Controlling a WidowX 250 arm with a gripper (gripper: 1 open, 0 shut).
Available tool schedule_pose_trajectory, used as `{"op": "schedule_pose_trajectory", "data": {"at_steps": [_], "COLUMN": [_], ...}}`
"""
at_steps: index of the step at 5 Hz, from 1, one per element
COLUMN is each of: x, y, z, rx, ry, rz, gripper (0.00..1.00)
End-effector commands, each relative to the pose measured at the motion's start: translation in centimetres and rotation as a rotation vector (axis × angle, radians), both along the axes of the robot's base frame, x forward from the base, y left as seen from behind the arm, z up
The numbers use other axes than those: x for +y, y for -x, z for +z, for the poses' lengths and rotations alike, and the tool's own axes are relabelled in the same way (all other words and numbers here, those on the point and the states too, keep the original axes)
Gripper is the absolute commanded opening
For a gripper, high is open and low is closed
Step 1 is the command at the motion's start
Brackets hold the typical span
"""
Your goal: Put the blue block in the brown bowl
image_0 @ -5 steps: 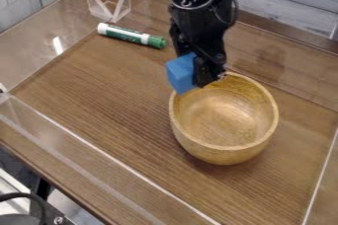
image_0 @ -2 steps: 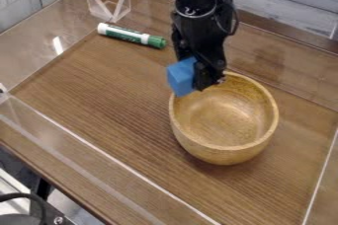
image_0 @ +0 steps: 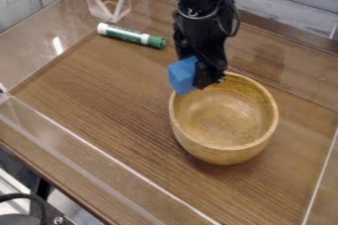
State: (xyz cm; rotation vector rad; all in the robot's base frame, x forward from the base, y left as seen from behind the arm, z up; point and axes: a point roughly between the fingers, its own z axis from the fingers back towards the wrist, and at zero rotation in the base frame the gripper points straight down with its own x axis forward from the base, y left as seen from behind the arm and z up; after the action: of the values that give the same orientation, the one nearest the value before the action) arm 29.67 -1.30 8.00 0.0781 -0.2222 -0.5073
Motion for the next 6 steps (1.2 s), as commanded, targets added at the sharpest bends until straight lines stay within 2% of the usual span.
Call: {"op": "schedule_pose_trajectory", "data": {"at_steps": [1, 3, 6], "x": [-0.1, -0.1, -2.2], "y": [-1.4, -1.1, -0.3], "z": [1.6, 1.7, 2.6], "rx": [-0.073, -0.093, -0.092], "ry": [-0.009, -0.018, 0.008], "rz": [-0.008, -0.002, 0.02], "gripper": [0.0, 0.0, 0.0]}}
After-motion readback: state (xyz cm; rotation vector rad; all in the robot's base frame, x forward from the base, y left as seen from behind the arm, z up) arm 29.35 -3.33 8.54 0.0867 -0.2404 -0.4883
